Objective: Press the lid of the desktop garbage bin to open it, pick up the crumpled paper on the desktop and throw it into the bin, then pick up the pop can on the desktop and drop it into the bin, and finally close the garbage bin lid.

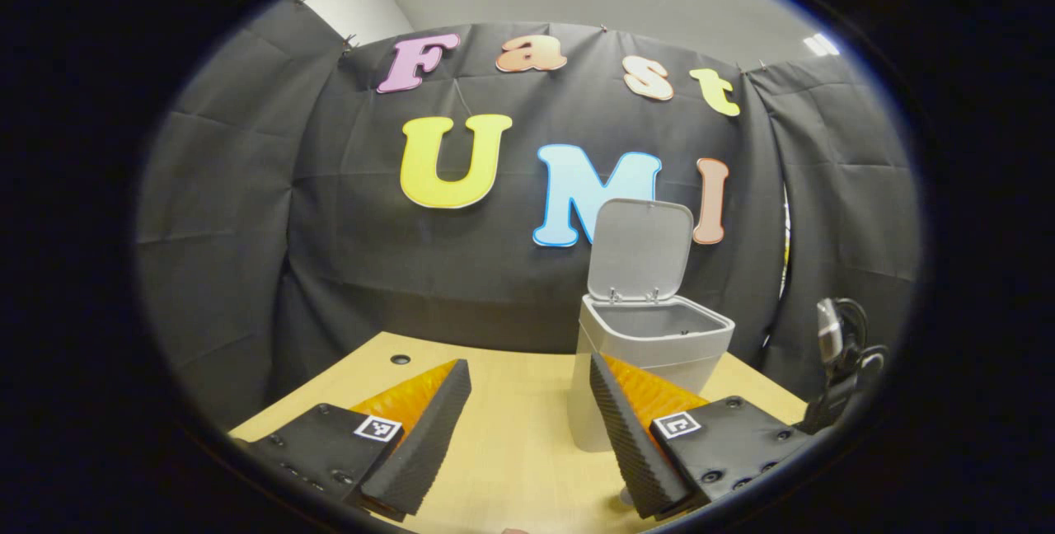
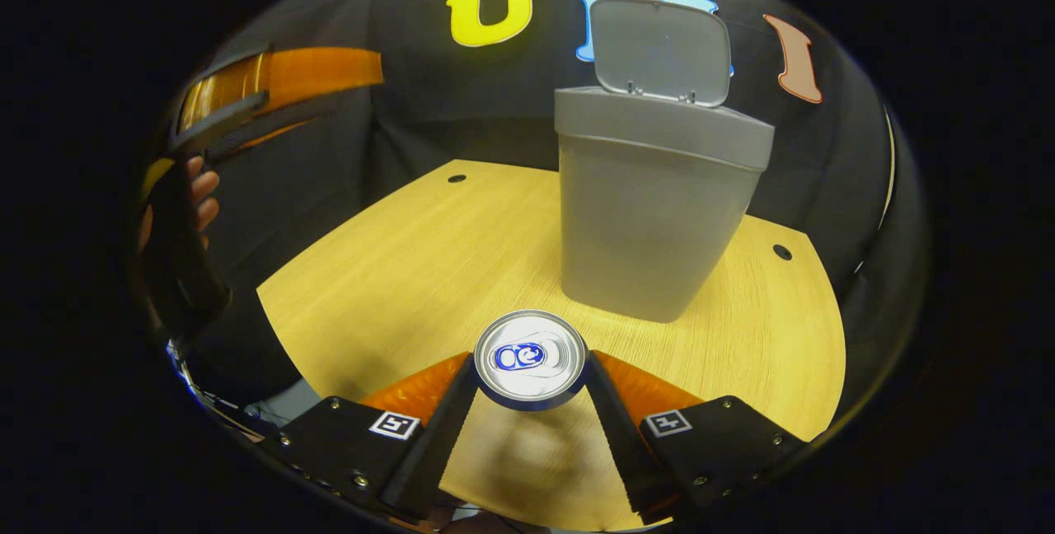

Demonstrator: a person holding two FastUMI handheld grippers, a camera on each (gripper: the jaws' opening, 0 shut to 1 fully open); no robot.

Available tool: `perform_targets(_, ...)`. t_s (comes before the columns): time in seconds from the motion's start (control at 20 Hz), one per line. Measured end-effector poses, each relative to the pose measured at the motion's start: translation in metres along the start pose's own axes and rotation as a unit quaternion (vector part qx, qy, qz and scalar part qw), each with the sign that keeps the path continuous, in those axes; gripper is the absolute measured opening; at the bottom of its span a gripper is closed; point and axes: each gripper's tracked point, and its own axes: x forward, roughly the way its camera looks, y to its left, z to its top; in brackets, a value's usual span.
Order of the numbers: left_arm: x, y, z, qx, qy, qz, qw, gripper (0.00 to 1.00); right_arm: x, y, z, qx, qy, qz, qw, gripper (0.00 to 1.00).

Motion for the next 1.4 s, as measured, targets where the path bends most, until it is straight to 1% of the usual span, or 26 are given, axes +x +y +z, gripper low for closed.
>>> perform_targets(0.35,0.005,0.001,0.004,0.003,0.0,-0.007,1.0,0.96,-0.021,-0.01,0.067,0.028,-0.085,-0.01,0.996,0.84)
perform_targets(0.65,0.005,0.001,0.007,0.005,-0.002,-0.012,1.0,0.96,-0.036,-0.03,0.112,0.004,-0.145,-0.035,0.989,0.84)
perform_targets(0.85,0.004,0.004,0.008,0.007,-0.003,-0.007,1.0,0.95,-0.05,-0.042,0.143,-0.024,-0.188,-0.06,0.98,0.83)
perform_targets(1.1,-0.001,0.006,0.008,-0.001,-0.003,0.003,1.0,0.95,-0.069,-0.044,0.178,-0.038,-0.24,-0.067,0.968,0.83)
perform_targets(1.4,-0.009,-0.004,0.009,0.002,-0.002,-0.002,1.0,0.95,-0.066,-0.068,0.211,-0.062,-0.269,-0.109,0.955,0.83)
